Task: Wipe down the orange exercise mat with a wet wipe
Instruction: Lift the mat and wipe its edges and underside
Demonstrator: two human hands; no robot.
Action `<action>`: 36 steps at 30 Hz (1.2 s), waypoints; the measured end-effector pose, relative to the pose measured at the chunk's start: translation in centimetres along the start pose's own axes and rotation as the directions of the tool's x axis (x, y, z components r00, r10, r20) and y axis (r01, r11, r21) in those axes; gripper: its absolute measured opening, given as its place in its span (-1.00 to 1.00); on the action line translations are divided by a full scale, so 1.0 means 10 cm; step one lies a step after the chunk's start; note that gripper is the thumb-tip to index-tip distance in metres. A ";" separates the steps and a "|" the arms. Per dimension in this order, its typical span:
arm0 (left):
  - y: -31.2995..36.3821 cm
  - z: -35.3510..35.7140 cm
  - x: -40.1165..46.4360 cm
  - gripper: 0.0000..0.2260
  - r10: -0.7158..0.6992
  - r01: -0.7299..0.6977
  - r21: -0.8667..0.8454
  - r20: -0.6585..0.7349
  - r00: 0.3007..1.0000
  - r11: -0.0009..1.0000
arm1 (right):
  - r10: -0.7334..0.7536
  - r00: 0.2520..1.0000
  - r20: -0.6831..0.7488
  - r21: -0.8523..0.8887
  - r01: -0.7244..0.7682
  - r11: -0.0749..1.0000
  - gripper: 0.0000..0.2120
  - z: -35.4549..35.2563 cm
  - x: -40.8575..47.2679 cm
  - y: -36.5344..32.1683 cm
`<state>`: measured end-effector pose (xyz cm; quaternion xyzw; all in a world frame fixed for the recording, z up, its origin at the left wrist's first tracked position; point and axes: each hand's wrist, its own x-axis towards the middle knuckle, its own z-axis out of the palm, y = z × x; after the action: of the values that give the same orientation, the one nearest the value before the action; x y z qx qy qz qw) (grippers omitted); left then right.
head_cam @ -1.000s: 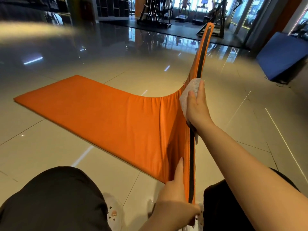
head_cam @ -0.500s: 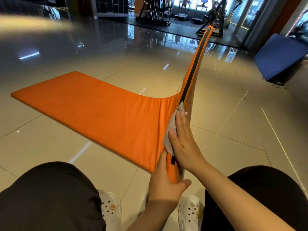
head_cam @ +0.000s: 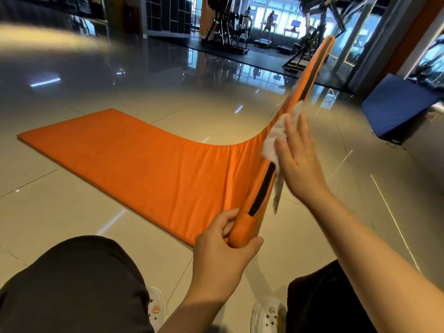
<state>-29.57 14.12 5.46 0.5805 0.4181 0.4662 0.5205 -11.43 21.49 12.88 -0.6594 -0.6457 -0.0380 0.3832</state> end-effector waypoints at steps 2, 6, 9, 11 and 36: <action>0.01 -0.06 0.04 -0.76 0.014 -0.015 -0.027 -0.057 0.998 1.000 | -0.164 0.986 0.023 0.048 0.163 0.985 -0.49 0.21 -0.27 -0.21; -0.01 -0.15 0.07 -0.82 -0.004 0.003 -0.015 -0.088 0.996 1.000 | -0.341 0.933 0.113 0.123 0.327 0.937 -0.61 0.49 -0.74 -0.39; 0.07 -0.19 0.06 -0.83 0.024 -0.025 -0.012 -0.057 0.998 1.000 | -0.364 0.925 0.106 0.093 0.355 0.930 -0.58 0.36 -0.54 -0.29; 0.14 -0.19 0.04 -0.85 0.041 -0.041 -0.005 -0.015 0.999 0.999 | -0.299 0.951 0.076 0.075 0.294 0.953 -0.54 0.20 -0.27 -0.19; 0.12 -0.17 0.07 -0.71 -0.014 0.016 -0.058 0.028 0.999 0.998 | -0.214 0.976 0.050 0.026 0.213 0.977 -0.52 -0.11 0.02 0.02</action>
<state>-31.04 15.06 6.80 0.5684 0.4012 0.4662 0.5464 -10.72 21.08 13.60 -0.5829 -0.7229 -0.0550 0.3668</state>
